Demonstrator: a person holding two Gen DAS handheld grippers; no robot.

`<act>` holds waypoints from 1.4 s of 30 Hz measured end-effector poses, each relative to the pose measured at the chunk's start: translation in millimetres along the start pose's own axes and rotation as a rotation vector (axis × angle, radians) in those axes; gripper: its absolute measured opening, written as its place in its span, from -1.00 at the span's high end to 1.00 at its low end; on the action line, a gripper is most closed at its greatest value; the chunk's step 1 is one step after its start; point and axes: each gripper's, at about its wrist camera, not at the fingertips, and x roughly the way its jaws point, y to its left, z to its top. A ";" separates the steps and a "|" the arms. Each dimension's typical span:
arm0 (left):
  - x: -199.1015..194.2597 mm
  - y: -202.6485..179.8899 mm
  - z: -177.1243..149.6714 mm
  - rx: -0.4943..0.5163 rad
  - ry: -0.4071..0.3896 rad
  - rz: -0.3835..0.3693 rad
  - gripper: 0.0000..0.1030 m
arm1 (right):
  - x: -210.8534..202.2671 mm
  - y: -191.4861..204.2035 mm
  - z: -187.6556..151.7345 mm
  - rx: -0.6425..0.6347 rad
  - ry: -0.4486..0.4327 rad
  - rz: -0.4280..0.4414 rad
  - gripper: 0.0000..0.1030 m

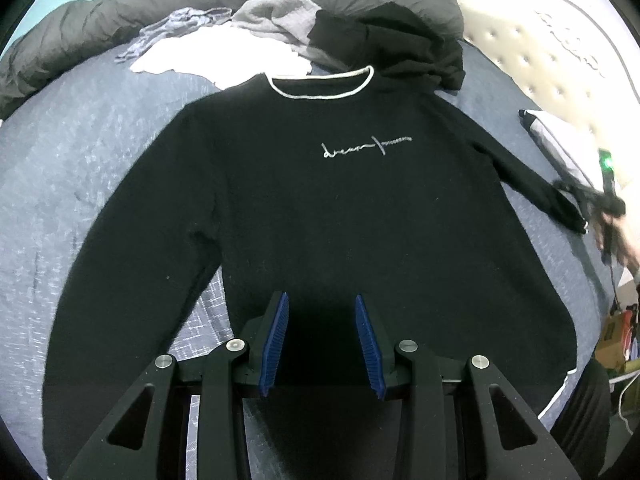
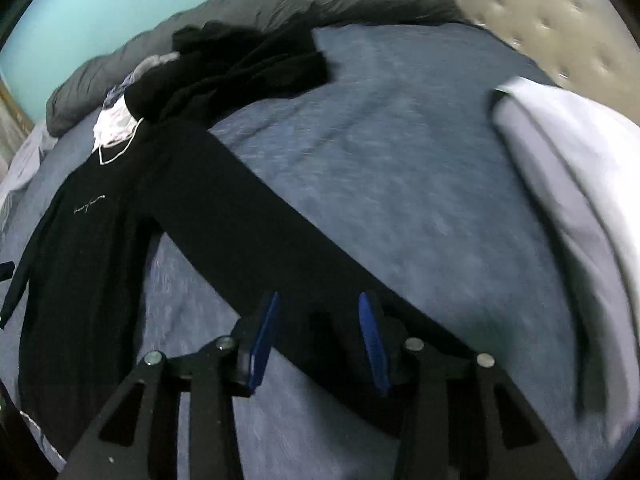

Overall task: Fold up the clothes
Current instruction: 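Reach the right tool to the sweatshirt sleeve cuff and grasp it, then pull the held sleeve cuff outward with the right tool to straighten the sleeve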

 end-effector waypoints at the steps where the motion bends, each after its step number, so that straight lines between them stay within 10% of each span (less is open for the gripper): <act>1: 5.5 2.1 -1.1 -0.006 0.004 -0.003 0.26 | 8.8 8.7 9.5 -0.015 0.002 0.003 0.18; 12: 51.2 19.4 -5.3 -0.048 0.016 -0.024 0.26 | 81.0 57.6 79.2 -0.128 0.032 -0.001 0.18; 19: 66.0 18.6 -8.6 -0.040 0.025 -0.039 0.26 | 98.9 64.2 80.7 -0.189 0.045 0.020 1.00; 26: 68.7 19.6 -8.0 -0.037 0.025 -0.043 0.26 | 83.2 48.7 97.4 -0.135 -0.057 -0.052 1.00; 30: 70.6 19.2 -6.1 -0.034 0.027 -0.043 0.26 | 86.0 41.2 107.1 -0.058 -0.041 0.062 1.00; 35: 71.9 17.5 -4.6 -0.038 0.026 -0.047 0.22 | 100.7 57.9 100.5 -0.094 0.027 0.129 0.41; 39: 73.3 16.6 -5.4 -0.037 0.026 -0.046 0.20 | 110.6 67.1 91.1 -0.140 0.053 0.118 0.44; 42: 73.1 17.2 -6.4 -0.038 0.026 -0.047 0.20 | 110.1 69.7 87.9 -0.167 0.034 0.109 0.94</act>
